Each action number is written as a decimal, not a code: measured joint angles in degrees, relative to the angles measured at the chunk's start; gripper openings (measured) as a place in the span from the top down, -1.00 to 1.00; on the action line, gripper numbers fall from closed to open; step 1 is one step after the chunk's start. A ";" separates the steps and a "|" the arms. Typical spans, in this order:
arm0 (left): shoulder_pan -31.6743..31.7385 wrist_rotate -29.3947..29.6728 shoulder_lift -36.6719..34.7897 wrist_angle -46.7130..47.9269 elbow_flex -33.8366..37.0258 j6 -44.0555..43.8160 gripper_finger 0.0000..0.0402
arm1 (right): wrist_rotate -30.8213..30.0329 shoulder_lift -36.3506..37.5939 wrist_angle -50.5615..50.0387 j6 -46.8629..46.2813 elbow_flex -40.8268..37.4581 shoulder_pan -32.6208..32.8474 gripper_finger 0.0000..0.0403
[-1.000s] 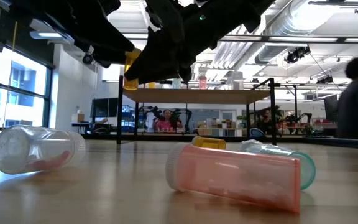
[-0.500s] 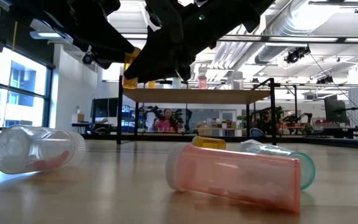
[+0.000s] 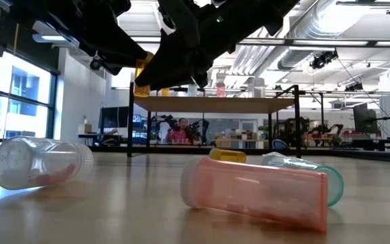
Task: Pick and place medicine bottles onto shelf by color
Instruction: Put the orange pill bottle on the shelf aligned with the orange pill bottle
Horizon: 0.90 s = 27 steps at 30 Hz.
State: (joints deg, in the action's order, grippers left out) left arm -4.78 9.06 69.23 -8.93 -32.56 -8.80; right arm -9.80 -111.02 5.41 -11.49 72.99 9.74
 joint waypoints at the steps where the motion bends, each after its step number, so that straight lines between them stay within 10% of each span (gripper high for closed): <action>1: 0.00 0.00 0.00 0.02 0.00 0.00 0.41 | 0.00 0.00 0.00 0.00 0.00 0.00 0.63; 13: 0.00 0.22 0.00 0.00 0.00 0.06 0.43 | -2.64 0.00 -0.17 0.02 0.00 0.04 0.61; 27: 0.92 1.04 0.02 -0.06 0.04 1.98 0.43 | -3.23 5.49 -6.99 -1.46 0.02 0.04 0.06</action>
State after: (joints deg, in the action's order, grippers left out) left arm -3.86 10.10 69.25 -8.99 -32.51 -6.82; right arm -13.03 -105.54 -1.58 -12.95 73.01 9.78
